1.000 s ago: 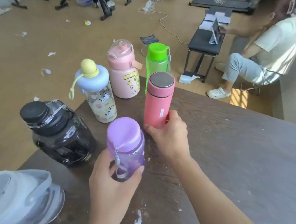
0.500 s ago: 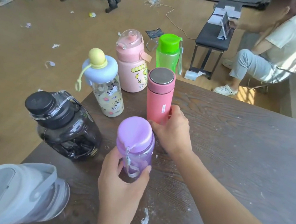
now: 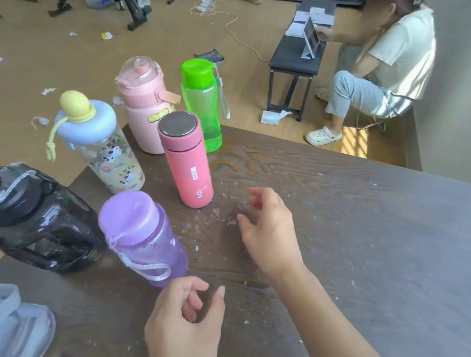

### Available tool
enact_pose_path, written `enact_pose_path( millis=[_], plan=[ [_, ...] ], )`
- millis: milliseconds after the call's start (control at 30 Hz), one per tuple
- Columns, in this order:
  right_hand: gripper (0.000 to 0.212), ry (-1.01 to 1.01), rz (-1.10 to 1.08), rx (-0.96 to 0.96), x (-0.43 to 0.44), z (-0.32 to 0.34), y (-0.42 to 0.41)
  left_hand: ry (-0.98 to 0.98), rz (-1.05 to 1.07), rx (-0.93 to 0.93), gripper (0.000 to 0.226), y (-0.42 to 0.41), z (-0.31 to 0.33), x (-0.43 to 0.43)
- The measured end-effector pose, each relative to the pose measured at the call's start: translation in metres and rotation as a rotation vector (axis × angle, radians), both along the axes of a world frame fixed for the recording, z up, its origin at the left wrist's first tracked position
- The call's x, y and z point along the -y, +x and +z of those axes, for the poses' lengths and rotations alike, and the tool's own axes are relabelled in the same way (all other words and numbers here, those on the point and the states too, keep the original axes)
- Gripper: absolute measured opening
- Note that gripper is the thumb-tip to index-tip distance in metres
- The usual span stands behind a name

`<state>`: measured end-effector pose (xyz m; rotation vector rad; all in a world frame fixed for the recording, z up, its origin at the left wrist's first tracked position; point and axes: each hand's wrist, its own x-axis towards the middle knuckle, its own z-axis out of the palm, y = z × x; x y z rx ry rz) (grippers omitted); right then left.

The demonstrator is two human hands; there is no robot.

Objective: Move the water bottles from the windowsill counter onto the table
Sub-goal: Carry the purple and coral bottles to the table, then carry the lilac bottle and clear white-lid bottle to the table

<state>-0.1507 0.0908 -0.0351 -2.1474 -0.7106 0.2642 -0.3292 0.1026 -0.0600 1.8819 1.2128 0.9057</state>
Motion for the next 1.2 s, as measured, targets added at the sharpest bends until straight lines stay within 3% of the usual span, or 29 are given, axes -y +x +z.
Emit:
enact_pose_path(
  millis=[233,467,767,867,933,1000,1100,1200],
  plan=[
    [0.014,-0.065,-0.108,-0.016,0.116,0.007,0.029,-0.068,-0.427,-0.067,0.031,0.082,0.020,0.039],
    [0.007,-0.132,-0.485,-0.073,0.291,0.007,0.055,-0.027,-0.770,-0.147,0.028,0.192,0.034,0.133],
    [0.014,-0.100,-1.062,-0.060,0.488,0.014,0.082,0.036,-1.173,-0.161,0.037,0.330,0.051,0.295],
    [0.046,-0.129,-1.207,-0.041,0.528,0.011,0.098,0.063,-1.228,-0.159,0.049,0.378,0.055,0.346],
    [0.068,-0.111,-1.210,-0.056,0.544,0.009,0.111,0.076,-1.256,-0.171,0.064,0.406,0.057,0.377],
    [0.076,-0.025,-1.168,-0.067,0.552,0.011,0.123,0.100,-1.278,-0.194,0.080,0.432,0.058,0.403],
    [0.055,0.139,-1.088,-0.079,0.557,0.016,0.137,0.093,-1.266,-0.205,0.082,0.460,0.058,0.433],
    [0.052,0.185,-1.025,-0.098,0.562,0.010,0.147,0.006,-1.193,-0.149,0.079,0.476,0.053,0.448]
  ],
)
